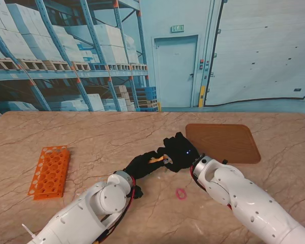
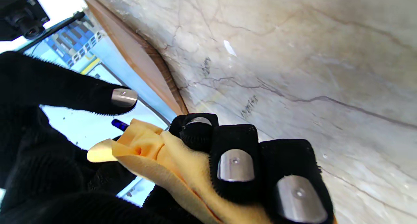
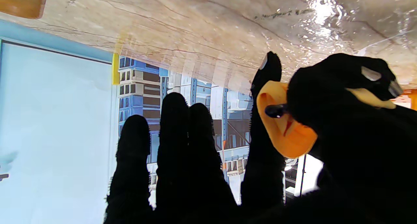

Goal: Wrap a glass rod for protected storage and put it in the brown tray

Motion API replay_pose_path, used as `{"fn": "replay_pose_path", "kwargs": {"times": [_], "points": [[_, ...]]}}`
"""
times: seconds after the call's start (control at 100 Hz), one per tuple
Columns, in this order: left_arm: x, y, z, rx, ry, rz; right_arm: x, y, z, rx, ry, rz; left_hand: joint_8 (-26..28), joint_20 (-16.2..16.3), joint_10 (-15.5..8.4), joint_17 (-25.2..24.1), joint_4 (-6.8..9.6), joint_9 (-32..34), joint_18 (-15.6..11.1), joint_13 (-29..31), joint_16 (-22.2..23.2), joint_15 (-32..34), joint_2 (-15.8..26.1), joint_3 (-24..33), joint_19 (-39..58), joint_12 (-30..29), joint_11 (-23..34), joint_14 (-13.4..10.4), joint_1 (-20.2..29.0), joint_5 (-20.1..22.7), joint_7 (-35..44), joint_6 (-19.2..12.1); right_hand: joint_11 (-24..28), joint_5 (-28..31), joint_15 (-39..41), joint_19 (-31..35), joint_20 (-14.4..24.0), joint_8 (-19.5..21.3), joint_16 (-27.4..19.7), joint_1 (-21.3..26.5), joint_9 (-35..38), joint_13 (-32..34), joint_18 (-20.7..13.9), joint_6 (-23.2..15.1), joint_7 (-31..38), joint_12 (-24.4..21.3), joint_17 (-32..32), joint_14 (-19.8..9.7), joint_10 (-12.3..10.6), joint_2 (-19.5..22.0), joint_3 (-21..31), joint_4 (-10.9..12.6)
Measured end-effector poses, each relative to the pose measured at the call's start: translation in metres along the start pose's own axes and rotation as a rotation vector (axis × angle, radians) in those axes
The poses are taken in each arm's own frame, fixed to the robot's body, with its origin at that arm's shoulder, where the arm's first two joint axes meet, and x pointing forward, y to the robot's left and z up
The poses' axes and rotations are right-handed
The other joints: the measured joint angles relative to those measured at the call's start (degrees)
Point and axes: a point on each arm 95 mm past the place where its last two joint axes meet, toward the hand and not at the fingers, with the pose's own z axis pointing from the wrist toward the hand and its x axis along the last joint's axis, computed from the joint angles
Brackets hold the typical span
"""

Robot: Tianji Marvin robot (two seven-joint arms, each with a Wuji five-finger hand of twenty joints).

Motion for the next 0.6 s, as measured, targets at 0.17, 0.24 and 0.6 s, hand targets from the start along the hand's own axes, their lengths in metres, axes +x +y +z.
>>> {"fn": "replay_pose_path", "kwargs": {"times": [0.17, 0.24, 0.6], "points": [[0.002, 0.0, -0.001, -0.008, -0.007, -0.032, 0.001, -0.001, 0.0, 0.001, 0.001, 0.0, -1.4, 0.1, 3.0, -0.5, 2.45, -1.1, 2.1, -1.0, 0.7, 0.0, 12.6, -0.1, 0.3, 0.8, -1.3, 2.3, -6.4, 0.0, -2.2, 0.0, 0.0, 0.1, 0.0, 0.0, 0.0, -0.4, 0.0, 0.4, 0.0, 0.0, 0.0, -0.6, 1.4, 0.0, 0.0, 0.0, 0.0, 0.0, 0.0, -0.6], [0.002, 0.0, -0.001, -0.007, -0.008, -0.027, 0.001, -0.001, 0.0, 0.004, -0.001, -0.001, -1.4, 0.9, 3.2, -0.5, 1.61, -1.3, 2.8, -1.0, 1.1, 0.0, 16.9, -2.0, 0.5, 0.9, -1.3, 2.9, -5.4, 2.2, -2.8, 0.0, 0.0, 0.1, 0.0, 0.0, 0.0, -0.8, 0.0, 0.4, 0.0, 0.0, 0.0, -0.6, 1.4, 0.0, 0.0, 0.0, 0.0, 0.0, 0.0, -0.6], [0.005, -0.003, -0.002, 0.051, -0.041, -0.083, -0.006, 0.004, -0.012, -0.016, -0.06, -0.029, -1.2, 3.2, 0.8, -0.5, 0.23, 1.3, 3.1, -0.4, -0.7, 0.0, 12.2, -2.4, 0.5, 0.9, -0.6, 3.0, 20.6, 5.4, 0.0, 0.9, -0.2, -5.2, -0.1, -0.5, 0.0, 5.9, -0.1, -2.5, -3.0, -1.6, 0.0, 8.3, -10.8, -0.4, -0.2, -0.1, 0.1, 1.7, -0.7, -0.9]]}}
